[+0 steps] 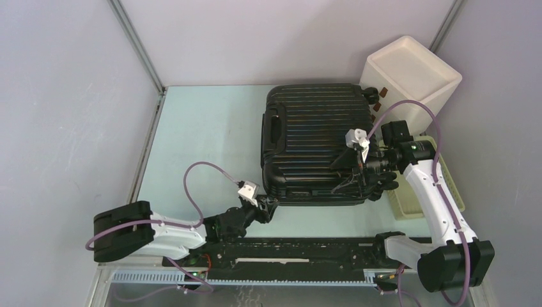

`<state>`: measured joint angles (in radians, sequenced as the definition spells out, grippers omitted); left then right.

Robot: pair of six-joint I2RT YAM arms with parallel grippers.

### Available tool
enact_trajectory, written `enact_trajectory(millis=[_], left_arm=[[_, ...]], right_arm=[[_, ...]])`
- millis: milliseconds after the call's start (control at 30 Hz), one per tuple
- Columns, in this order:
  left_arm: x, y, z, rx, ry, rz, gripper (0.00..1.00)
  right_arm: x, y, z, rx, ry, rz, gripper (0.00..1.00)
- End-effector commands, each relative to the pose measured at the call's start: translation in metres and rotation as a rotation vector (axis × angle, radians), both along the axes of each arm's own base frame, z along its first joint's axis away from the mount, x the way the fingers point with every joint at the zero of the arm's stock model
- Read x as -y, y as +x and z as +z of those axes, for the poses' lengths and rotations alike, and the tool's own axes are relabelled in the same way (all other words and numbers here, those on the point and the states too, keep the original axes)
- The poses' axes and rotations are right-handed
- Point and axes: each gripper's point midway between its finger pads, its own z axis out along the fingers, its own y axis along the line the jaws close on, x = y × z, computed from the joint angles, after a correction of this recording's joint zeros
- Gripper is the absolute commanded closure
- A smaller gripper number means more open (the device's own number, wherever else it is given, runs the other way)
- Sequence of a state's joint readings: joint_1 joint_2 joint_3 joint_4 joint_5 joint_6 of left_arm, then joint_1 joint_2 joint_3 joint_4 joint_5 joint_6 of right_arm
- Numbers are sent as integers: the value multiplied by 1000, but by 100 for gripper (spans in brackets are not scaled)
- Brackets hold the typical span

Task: Open, take out, and arrange the luggage
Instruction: Grab the zipper of the luggage.

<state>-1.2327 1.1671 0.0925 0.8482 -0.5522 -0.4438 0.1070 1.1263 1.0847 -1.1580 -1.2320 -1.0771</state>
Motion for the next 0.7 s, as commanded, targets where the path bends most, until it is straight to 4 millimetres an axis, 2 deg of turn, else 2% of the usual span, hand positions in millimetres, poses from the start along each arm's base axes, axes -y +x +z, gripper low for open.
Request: enact_trajectory(millis=[0, 367, 533, 667], left_arm=[[6, 12, 31, 48, -81, 69, 46], [-7, 10, 33, 80, -8, 104, 62], [3, 3, 37, 100, 0, 30, 60], [3, 0, 35, 124, 25, -6, 58]], right_arm=[[4, 3, -12, 3, -55, -11, 5], [4, 3, -14, -5, -65, -6, 5], [4, 3, -15, -7, -66, -6, 5], [3, 2, -15, -7, -67, -4, 5]])
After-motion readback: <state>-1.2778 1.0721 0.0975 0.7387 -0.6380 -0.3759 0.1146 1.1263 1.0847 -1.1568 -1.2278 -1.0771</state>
